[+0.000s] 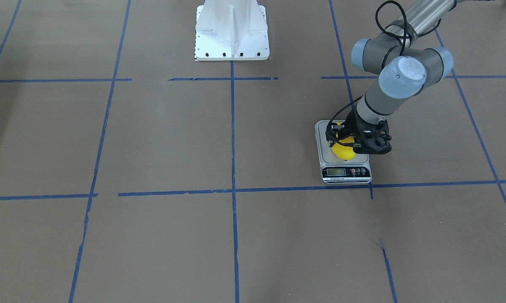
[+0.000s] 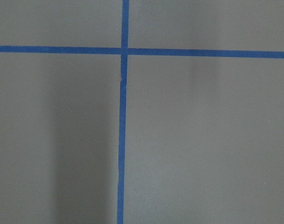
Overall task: Weigh mango
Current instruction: 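Lower the mango onto the scale pan and open the left gripper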
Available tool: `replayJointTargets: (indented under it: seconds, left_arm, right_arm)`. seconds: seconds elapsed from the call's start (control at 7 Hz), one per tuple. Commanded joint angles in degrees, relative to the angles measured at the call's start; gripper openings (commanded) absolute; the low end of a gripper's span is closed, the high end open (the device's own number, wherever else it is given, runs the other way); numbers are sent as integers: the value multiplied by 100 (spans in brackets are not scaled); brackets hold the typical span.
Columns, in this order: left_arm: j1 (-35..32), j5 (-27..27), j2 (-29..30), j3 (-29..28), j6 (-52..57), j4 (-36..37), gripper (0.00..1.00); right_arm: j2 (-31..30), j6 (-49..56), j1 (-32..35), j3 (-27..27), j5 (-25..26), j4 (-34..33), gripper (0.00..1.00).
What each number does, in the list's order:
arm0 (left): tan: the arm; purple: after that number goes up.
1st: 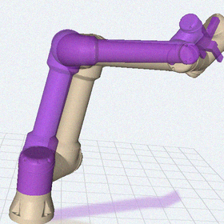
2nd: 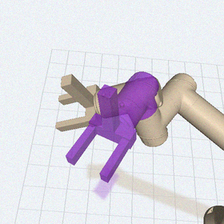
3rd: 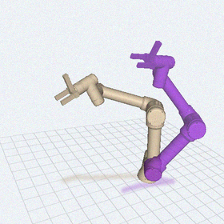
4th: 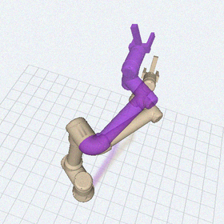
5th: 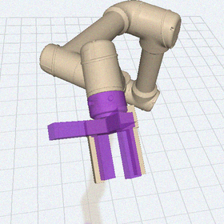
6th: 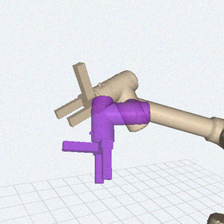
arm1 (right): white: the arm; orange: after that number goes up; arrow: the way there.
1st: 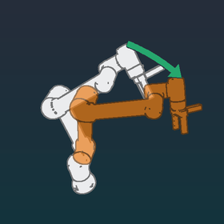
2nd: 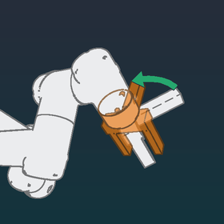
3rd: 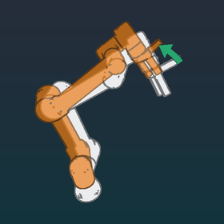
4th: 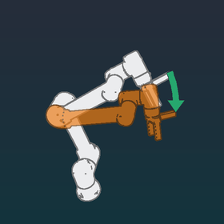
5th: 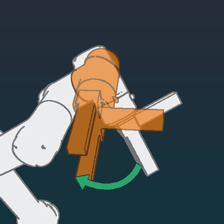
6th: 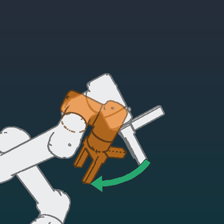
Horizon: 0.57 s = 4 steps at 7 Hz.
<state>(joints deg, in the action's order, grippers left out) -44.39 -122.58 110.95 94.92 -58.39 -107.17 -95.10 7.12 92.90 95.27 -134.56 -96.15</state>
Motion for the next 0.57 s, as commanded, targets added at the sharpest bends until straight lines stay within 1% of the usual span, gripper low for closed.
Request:
replayJointTargets:
  seconds: [0.0,0.14,0.29,0.43]
  left_arm:
    - [-200,6,-12,271,3,47,100]
    - [-506,-3,-186,533,72,90,100]
    - [-718,-11,-596,832,604,91,100]
    - [-1042,-99,-992,826,1619,73,100]
  right_arm:
    - [0,0,0,0,0,0,100]
    - [0,0,0,0,0,0,100]
    - [0,0,0,0,0,0,100]
    - [0,0,0,0,0,0,100]
